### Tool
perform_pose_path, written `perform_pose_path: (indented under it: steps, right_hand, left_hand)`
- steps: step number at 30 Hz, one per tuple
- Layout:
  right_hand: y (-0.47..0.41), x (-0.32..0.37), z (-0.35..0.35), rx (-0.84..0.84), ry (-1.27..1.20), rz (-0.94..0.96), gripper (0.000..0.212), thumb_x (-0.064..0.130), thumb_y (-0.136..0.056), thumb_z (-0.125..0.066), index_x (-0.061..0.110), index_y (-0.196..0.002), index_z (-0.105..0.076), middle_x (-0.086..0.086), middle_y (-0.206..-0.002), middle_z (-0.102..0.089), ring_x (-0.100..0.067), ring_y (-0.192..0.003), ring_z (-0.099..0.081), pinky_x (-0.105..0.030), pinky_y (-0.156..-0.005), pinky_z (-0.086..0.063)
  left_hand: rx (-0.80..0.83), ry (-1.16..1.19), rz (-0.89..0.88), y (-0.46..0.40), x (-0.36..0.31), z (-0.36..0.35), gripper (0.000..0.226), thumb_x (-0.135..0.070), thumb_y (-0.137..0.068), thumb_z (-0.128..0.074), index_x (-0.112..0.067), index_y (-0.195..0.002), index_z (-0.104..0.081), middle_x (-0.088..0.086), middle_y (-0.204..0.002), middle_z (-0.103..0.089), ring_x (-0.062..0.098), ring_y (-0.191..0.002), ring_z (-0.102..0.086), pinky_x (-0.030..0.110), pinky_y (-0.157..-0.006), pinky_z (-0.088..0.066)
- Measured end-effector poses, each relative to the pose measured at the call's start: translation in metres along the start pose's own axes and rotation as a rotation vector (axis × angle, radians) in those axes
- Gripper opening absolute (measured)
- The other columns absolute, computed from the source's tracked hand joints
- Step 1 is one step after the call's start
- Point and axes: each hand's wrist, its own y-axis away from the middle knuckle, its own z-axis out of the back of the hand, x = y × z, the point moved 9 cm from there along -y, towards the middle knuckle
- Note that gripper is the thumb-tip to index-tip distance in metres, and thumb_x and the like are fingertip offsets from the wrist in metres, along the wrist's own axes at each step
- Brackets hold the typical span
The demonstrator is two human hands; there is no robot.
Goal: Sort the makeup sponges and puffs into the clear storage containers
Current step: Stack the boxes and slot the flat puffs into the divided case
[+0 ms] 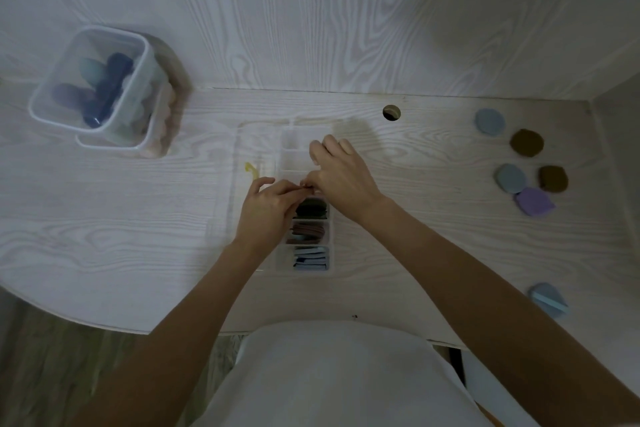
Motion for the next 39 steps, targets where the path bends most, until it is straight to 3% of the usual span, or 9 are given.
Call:
perform_pose_path:
  steps: [7, 11, 13, 17, 21, 26, 31, 34, 39]
  right_hand:
    - [-0.014, 0.003, -0.007, 0.123, 0.016, 0.048, 0.019, 0.015, -0.059, -0.077, 0.017, -0.047, -0.063, -0.005, -0.082, -0.059, -0.021, -0.081, -0.03, -0.028, -0.068, -0.019]
    - [0.005, 0.005, -0.002, -0.014, -0.083, 0.024, 0.014, 0.021, -0.077, -0.056, 0.019, -0.073, -0.069, -0.006, -0.088, -0.058, -0.023, -0.083, -0.045, -0.028, -0.068, -0.023]
    - [0.012, -0.001, -0.001, -0.03, -0.079, -0.027, 0.008, 0.017, -0.076, -0.062, 0.019, -0.074, -0.069, -0.005, -0.091, -0.058, -0.023, -0.085, -0.045, -0.028, -0.069, -0.024]
    - [0.005, -0.006, -0.007, 0.064, -0.102, -0.105, 0.003, 0.021, -0.068, -0.074, 0.023, -0.065, -0.074, -0.004, -0.101, -0.061, -0.028, -0.091, -0.054, -0.03, -0.073, -0.023]
    - [-0.01, -0.001, -0.014, 0.183, -0.128, -0.121, 0.014, 0.015, -0.063, -0.066, 0.018, -0.05, -0.069, -0.003, -0.101, -0.063, -0.029, -0.09, -0.055, -0.03, -0.071, -0.021]
    - [-0.008, -0.002, -0.024, 0.254, -0.203, -0.229, 0.011, 0.015, -0.069, -0.069, 0.017, -0.059, -0.073, -0.006, -0.103, -0.062, -0.031, -0.092, -0.053, -0.035, -0.071, -0.033]
    - [0.024, -0.015, -0.019, 0.058, -0.494, -0.413, 0.012, 0.023, -0.073, -0.066, 0.019, -0.076, -0.076, -0.01, -0.113, -0.061, -0.031, -0.095, -0.053, -0.034, -0.076, -0.034]
    - [0.047, -0.029, 0.001, -0.064, -0.677, -0.517, 0.015, 0.011, -0.078, -0.063, 0.015, -0.088, -0.074, -0.006, -0.117, -0.062, -0.029, -0.108, -0.051, -0.037, -0.088, -0.035]
    - [0.154, -0.078, 0.049, -0.275, -0.729, -0.793, 0.018, 0.009, -0.086, -0.059, 0.015, -0.1, -0.07, -0.003, -0.109, -0.064, -0.019, -0.103, -0.054, -0.021, -0.091, -0.036]
  left_hand:
    - [0.06, 0.038, 0.043, 0.0, 0.0, -0.001, 0.032, -0.021, -0.09, -0.042, -0.02, -0.104, -0.071, 0.001, -0.088, -0.07, 0.018, -0.072, -0.065, 0.036, -0.092, -0.039]
    - [0.073, 0.048, 0.057, 0.001, 0.001, -0.003, 0.032, -0.022, -0.091, -0.042, -0.022, -0.105, -0.071, 0.001, -0.094, -0.07, 0.017, -0.081, -0.065, 0.036, -0.094, -0.038]
    - [0.078, 0.053, 0.047, 0.001, -0.002, -0.003, 0.032, -0.021, -0.091, -0.043, -0.021, -0.106, -0.071, 0.001, -0.092, -0.07, 0.018, -0.079, -0.065, 0.035, -0.092, -0.039]
    - [0.087, 0.07, 0.021, -0.003, -0.002, -0.001, 0.033, -0.022, -0.09, -0.042, -0.019, -0.104, -0.071, 0.003, -0.088, -0.07, 0.02, -0.074, -0.066, 0.038, -0.089, -0.044]
    - [0.106, 0.098, -0.012, -0.004, 0.0, -0.002, 0.032, -0.022, -0.09, -0.043, -0.019, -0.102, -0.072, 0.004, -0.088, -0.072, 0.021, -0.072, -0.066, 0.039, -0.089, -0.045]
    - [0.122, 0.09, -0.047, -0.006, 0.0, -0.002, 0.032, -0.023, -0.09, -0.043, -0.02, -0.1, -0.072, 0.002, -0.09, -0.073, 0.019, -0.073, -0.066, 0.038, -0.09, -0.043]
    - [0.202, 0.081, -0.057, -0.011, -0.004, 0.001, 0.023, -0.018, -0.088, -0.052, -0.019, -0.101, -0.071, 0.005, -0.095, -0.072, 0.024, -0.077, -0.067, 0.041, -0.088, -0.042]
    - [0.196, 0.083, -0.071, -0.021, -0.024, 0.018, 0.024, -0.026, -0.083, -0.052, -0.019, -0.093, -0.072, 0.005, -0.083, -0.072, 0.025, -0.066, -0.066, 0.035, -0.071, -0.046]
    - [0.077, 0.238, -0.091, -0.034, -0.084, 0.04, 0.021, -0.034, -0.086, -0.054, -0.023, -0.086, -0.072, -0.008, -0.075, -0.068, 0.007, -0.057, -0.061, 0.018, -0.06, -0.043]
